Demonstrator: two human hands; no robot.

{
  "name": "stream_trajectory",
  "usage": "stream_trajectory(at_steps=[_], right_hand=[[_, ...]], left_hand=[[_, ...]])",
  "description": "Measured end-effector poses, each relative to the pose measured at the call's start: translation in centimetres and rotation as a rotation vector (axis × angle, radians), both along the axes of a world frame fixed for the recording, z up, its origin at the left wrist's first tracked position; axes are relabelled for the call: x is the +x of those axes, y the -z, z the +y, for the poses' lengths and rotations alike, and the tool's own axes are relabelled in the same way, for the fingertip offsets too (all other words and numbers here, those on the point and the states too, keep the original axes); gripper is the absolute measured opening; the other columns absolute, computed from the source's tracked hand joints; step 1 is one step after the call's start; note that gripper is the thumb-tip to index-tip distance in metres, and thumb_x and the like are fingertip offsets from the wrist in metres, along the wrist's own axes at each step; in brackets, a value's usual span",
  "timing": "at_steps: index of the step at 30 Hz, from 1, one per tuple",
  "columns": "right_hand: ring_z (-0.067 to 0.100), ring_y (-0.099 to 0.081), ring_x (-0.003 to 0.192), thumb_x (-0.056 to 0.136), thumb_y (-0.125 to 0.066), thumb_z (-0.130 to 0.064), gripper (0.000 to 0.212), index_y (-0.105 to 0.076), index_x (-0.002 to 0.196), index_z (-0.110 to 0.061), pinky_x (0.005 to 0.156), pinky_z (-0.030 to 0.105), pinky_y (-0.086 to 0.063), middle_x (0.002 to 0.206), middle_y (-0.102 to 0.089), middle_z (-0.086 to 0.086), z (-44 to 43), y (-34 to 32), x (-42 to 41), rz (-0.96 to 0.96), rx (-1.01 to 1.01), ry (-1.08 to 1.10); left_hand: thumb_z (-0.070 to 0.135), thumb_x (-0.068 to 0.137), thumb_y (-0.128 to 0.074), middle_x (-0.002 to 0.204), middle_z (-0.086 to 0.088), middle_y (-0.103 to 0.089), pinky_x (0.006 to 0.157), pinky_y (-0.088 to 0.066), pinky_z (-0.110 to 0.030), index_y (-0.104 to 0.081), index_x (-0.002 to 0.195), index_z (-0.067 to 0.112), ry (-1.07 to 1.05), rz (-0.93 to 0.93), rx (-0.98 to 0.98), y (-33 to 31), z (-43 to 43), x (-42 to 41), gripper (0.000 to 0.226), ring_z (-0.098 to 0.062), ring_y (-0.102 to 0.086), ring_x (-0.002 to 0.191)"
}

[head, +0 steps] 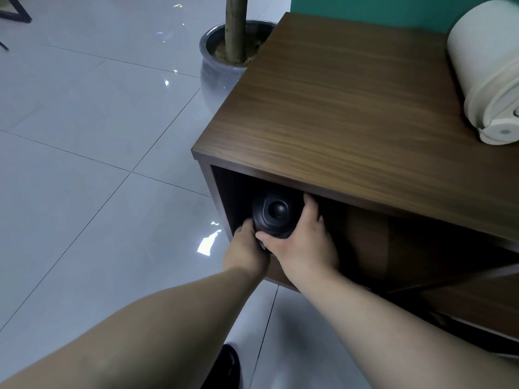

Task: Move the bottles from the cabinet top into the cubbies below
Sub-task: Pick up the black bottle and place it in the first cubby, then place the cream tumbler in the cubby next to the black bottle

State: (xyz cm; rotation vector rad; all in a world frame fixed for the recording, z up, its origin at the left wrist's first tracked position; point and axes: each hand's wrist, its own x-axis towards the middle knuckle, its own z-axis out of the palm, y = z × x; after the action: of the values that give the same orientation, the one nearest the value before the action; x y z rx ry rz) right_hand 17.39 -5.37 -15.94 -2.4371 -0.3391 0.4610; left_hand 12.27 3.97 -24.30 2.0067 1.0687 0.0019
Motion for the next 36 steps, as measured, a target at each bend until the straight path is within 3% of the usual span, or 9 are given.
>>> stream_trajectory(at_steps=[7,14,18,22,25,29,31,36], right_hand=[[0.034,-0.057,0.123,0.060,-0.086,-0.057,0.108,-0.028,0.146,-0.025,0.091,0.044,-0.053,0.141,-0.052,0.008,0.2,0.0,-0.2,-0.012,-0.018,0.032],[0.034,-0.055,0.127,0.059,-0.088,-0.055,0.118,-0.018,0.151,-0.031,0.094,0.045,-0.052,0.146,-0.048,0.008,-0.3,0.1,-0.3,0.033,-0.008,0.025],[0.034,-0.052,0.131,0.060,-0.087,-0.056,0.129,-0.003,0.155,-0.031,0.099,0.046,-0.049,0.149,-0.046,0.011,-1.2,0.8,-0.4,0.050,-0.053,0.028],[0.031,-0.049,0.135,0.075,-0.079,-0.047,0.120,0.002,0.159,-0.020,0.103,0.038,-0.047,0.154,-0.043,0.012,-3.5,0.7,-0.7,0.140,-0.162,-0.047],[0.028,-0.048,0.137,0.082,-0.073,-0.040,0.103,-0.008,0.159,-0.017,0.105,0.033,-0.043,0.155,-0.042,0.011,-5.6,-0.2,-1.5,0.226,-0.244,-0.140],[0.024,-0.048,0.137,0.087,-0.060,-0.036,0.075,-0.032,0.155,-0.019,0.107,0.029,-0.041,0.153,-0.047,0.005,-8.5,-2.2,-3.3,0.218,-0.265,-0.222],[0.019,-0.052,0.132,0.088,-0.059,-0.036,0.060,-0.048,0.146,-0.024,0.107,0.028,-0.041,0.146,-0.054,0.000,-10.0,-3.8,-4.2,0.131,-0.199,-0.231],[0.000,-0.063,0.104,0.089,-0.068,-0.031,0.026,-0.070,0.115,-0.032,0.098,0.028,-0.050,0.112,-0.066,-0.019,-13.6,-10.2,-5.3,-0.157,0.158,-0.150]], left_hand=[[0.035,0.084,-0.060,0.111,0.008,-0.069,0.083,-0.060,-0.043,-0.054,0.116,0.039,0.010,-0.002,0.020,0.3,0.3,0.1,0.033,-0.023,-0.071,0.092],[0.052,0.070,-0.054,0.112,0.003,-0.071,0.076,-0.064,-0.048,-0.055,0.112,0.049,0.008,-0.044,-0.137,1.5,0.9,0.4,0.043,-0.029,-0.076,0.085],[0.037,0.078,-0.062,0.118,0.001,-0.063,0.078,-0.057,-0.039,-0.051,0.120,0.033,0.046,-0.033,-0.072,-0.3,0.4,-0.3,0.044,-0.027,-0.069,0.094],[0.026,0.072,-0.078,0.122,-0.004,-0.063,0.079,-0.055,-0.035,-0.049,0.119,0.022,0.001,-0.039,-0.118,-1.2,-0.1,-1.3,0.055,-0.026,-0.067,0.100],[0.019,0.065,-0.075,0.114,-0.010,-0.064,0.068,-0.054,-0.034,-0.052,0.117,0.013,-0.066,0.033,-0.170,-2.7,-0.5,-2.0,0.056,-0.031,-0.068,0.095],[0.025,0.063,-0.068,0.090,-0.005,-0.070,0.053,-0.045,-0.025,-0.065,0.099,0.014,-0.174,-0.079,-0.173,-6.6,-0.8,-3.2,0.038,-0.024,-0.065,0.072],[0.028,0.064,-0.070,0.076,-0.006,-0.066,0.054,-0.043,-0.026,-0.066,0.089,0.011,-0.180,-0.114,-0.223,-9.1,-1.6,-4.3,0.030,-0.024,-0.058,0.063],[0.030,0.075,-0.069,0.072,-0.004,-0.067,0.067,-0.048,-0.036,-0.062,0.086,0.019,-0.110,-0.201,-0.185,-15.5,-3.1,-7.2,0.017,-0.025,-0.061,0.071]])
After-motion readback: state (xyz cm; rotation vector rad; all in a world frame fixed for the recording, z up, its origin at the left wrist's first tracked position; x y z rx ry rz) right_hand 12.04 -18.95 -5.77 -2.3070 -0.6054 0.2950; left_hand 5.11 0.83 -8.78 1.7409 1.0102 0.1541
